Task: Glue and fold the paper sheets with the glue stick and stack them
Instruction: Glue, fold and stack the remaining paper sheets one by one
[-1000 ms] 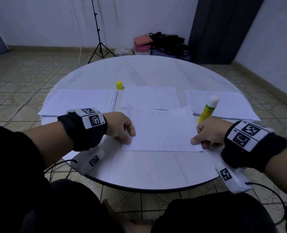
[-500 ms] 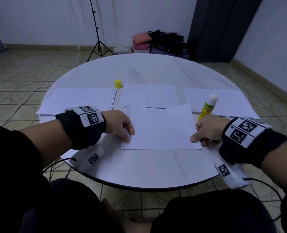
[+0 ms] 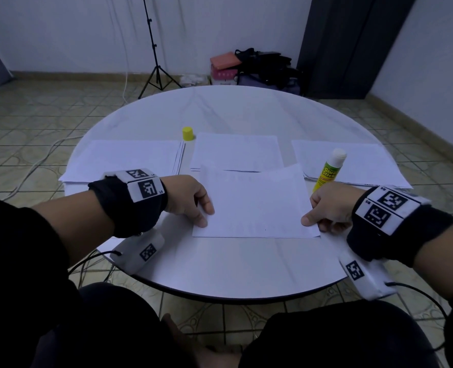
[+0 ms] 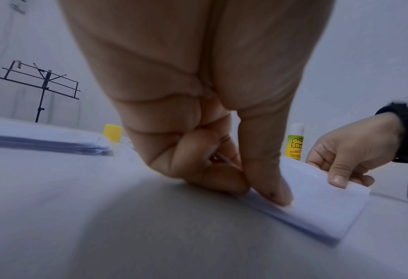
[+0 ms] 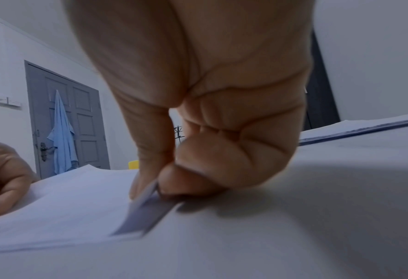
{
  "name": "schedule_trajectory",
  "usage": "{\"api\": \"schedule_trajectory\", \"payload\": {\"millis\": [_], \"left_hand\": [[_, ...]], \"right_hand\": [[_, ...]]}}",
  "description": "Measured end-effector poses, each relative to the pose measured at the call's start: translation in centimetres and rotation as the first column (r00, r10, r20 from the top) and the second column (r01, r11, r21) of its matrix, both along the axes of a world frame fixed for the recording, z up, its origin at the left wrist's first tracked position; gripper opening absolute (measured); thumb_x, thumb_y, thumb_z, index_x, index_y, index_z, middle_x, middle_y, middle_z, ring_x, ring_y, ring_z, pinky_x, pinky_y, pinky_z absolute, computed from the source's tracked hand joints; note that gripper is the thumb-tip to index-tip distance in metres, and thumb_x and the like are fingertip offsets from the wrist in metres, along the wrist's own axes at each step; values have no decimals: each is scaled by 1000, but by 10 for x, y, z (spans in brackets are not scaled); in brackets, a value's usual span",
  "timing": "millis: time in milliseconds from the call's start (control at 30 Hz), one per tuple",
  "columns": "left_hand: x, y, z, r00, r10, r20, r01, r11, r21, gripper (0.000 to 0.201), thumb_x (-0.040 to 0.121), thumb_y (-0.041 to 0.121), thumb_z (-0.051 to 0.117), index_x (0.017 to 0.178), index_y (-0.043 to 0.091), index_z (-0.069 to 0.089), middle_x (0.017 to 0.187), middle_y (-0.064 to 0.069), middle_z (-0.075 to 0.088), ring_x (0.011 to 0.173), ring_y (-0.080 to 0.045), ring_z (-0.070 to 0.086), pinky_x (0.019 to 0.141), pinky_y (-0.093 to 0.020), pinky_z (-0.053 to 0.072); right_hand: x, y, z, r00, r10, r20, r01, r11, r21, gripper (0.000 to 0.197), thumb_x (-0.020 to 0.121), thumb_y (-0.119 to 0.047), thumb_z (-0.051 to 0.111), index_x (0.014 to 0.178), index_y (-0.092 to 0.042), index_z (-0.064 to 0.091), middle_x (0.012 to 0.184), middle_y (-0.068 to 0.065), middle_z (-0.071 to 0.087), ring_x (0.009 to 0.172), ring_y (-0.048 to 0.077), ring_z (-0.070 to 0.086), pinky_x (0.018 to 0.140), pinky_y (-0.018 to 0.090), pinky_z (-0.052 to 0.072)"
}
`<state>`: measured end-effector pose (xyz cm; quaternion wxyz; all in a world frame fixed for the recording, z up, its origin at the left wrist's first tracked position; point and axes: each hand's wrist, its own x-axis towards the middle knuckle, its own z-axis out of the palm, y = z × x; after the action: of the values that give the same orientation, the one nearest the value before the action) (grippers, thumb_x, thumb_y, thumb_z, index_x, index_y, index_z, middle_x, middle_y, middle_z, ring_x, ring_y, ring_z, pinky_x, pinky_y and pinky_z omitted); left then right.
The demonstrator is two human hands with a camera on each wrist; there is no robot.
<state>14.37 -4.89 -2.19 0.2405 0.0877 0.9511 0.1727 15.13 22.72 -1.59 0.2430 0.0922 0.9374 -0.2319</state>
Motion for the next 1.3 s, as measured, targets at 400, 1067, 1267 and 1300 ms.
{"api": "schedule_trajectory", "payload": {"millis": [400, 1067, 1267, 1300], "left_hand": [[-1, 2, -2, 999, -27, -28, 26, 999, -42, 24, 74, 26, 81, 92, 31, 66, 69, 12, 53, 64, -1, 48, 58, -13, 36], [-7, 4, 1, 998, -62, -5, 59, 964, -260, 63, 70, 46, 78, 124, 39, 44, 80, 8, 59, 71, -15, 56, 67, -23, 42], [-9, 45, 29, 958, -285, 11, 229, 746, -626, 47, 77, 54, 64, 113, 26, 53, 91, 6, 56, 88, -19, 51, 61, -21, 33], [-14, 58, 31, 944, -330, -6, 246, 716, -653, 55, 76, 59, 64, 114, 20, 59, 102, 3, 61, 93, -20, 55, 65, -22, 33]], "right_hand": [[1, -2, 2, 1000, -3, -4, 3, 1000, 23, 41, 78, -9, 75, 60, -10, 39, 44, 8, 55, 38, 19, 42, 41, 22, 36], [13, -14, 15, 985, 151, -83, -125, 958, 257, 71, 78, -21, 75, 137, -10, 38, 113, 7, 52, 91, 22, 56, 62, 25, 46], [10, -8, 13, 983, 174, -55, -161, 969, 186, 61, 80, -23, 74, 135, -23, 49, 70, -13, 41, 67, 10, 48, 77, 23, 44], [10, -8, 13, 981, 183, -61, -168, 968, 188, 60, 79, -24, 74, 134, -23, 49, 71, -13, 41, 68, 11, 49, 76, 23, 44]]}}
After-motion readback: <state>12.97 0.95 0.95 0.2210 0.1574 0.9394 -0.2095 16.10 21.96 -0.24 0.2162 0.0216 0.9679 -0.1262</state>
